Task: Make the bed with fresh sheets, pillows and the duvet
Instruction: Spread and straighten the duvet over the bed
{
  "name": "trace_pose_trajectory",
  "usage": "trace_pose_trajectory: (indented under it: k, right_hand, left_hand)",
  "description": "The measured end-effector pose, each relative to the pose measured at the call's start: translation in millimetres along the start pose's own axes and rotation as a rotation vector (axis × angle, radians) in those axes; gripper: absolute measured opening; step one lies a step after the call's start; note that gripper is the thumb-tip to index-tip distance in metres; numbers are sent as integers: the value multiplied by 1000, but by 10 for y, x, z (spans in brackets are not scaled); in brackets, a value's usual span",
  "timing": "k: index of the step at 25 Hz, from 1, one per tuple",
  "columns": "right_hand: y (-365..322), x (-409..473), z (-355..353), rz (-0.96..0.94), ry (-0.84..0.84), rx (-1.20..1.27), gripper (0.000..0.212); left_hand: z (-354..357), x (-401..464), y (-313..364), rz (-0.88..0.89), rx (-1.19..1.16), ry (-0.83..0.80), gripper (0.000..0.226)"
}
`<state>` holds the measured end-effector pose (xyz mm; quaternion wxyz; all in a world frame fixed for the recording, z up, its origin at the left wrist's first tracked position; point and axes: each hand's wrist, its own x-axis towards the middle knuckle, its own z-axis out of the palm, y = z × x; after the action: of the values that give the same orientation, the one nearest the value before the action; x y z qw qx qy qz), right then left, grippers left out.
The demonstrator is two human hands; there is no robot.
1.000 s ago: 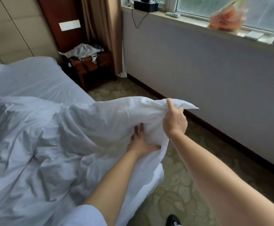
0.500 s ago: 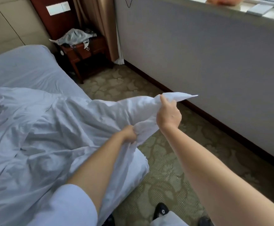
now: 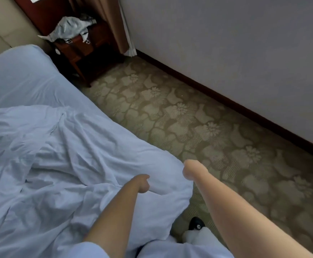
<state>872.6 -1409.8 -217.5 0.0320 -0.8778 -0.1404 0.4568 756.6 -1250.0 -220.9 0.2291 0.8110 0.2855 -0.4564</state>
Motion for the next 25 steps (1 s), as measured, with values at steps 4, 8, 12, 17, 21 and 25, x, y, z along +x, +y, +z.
trace_pose_trajectory:
  k: [4,8,12,17,21,25]
  right_hand:
    - [-209,73,98,-6,-3,106,48]
    - [-415,77,25,26,3,90,49]
    - [-625,182,-67,31,95,138,46]
    - [-841,287,-183,32,69,79,46]
    - [-1002,535,-391,-36,45,-8,43]
    - [-1127,948,-672,-158,-23,-130,44]
  left_hand:
    - [-396,265,-58,56,-31,89,52]
    - [-553,324,-38,148,-17,69,54]
    - [-792,461,-115,183,-15,84,54]
    - [-927,518,-269,161,-44,86,53]
    - [-1092,639,-297,114,-134,129,52]
    - [-1245,774,-249,-6,-266,179,52]
